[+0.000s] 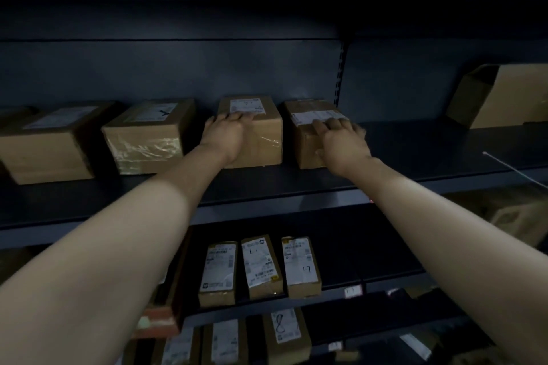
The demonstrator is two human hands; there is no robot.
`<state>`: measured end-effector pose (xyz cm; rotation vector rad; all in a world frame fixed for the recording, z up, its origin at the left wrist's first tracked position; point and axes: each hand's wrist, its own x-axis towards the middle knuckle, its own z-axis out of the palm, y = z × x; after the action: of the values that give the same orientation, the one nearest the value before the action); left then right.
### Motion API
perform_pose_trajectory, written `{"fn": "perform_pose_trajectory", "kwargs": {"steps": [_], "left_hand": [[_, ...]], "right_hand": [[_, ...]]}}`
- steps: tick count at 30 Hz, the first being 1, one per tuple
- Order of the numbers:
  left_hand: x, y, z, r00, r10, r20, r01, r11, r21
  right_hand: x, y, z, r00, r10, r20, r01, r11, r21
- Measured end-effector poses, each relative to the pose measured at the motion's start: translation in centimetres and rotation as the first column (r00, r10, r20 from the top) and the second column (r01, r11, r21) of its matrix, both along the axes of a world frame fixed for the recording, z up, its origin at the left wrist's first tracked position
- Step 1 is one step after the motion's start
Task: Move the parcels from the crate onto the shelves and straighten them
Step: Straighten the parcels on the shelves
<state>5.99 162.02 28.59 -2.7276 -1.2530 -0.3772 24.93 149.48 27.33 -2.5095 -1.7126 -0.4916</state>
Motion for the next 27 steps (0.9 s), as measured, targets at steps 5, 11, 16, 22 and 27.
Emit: {"fn": "perform_pose_trajectory", "kwargs": {"steps": [5, 11, 16, 22, 27], "left_hand": [[0.3, -0.6, 0.3, 0.998, 0.045, -0.055, -0.046, 0.999, -0.026], [-0.8, -4.6, 0.1, 0.994, -0.070, 0.085, 0.058, 0.990, 0.130], [-4.8, -9.4, -0.5, 0.948, -0.231, 0.220, 0.181, 0.957, 0.227], [-9.0, -14.6, -5.1, 0.917, -0.313, 0.248, 0.314, 0.949, 0.038], [-9.0, -12.8, -12.6, 0.952, -0.293, 0.095, 0.307, 0.917, -0.254]], "right_hand": [[-1.0, -2.5, 0.7, 0.998, 0.045, 0.036, -0.047, 0.997, 0.059], [-3.6, -5.5, 1.9, 0.999, 0.045, 0.009, -0.045, 0.992, 0.115], [-9.7, -8.3, 0.4, 0.976, 0.179, -0.121, -0.160, 0.975, 0.152], [-14.2, -10.1, -5.4, 0.965, 0.252, -0.080, -0.254, 0.967, -0.025], [-14.0, -9.9, -11.6, 0.974, 0.134, -0.181, -0.168, 0.968, -0.186]]}}
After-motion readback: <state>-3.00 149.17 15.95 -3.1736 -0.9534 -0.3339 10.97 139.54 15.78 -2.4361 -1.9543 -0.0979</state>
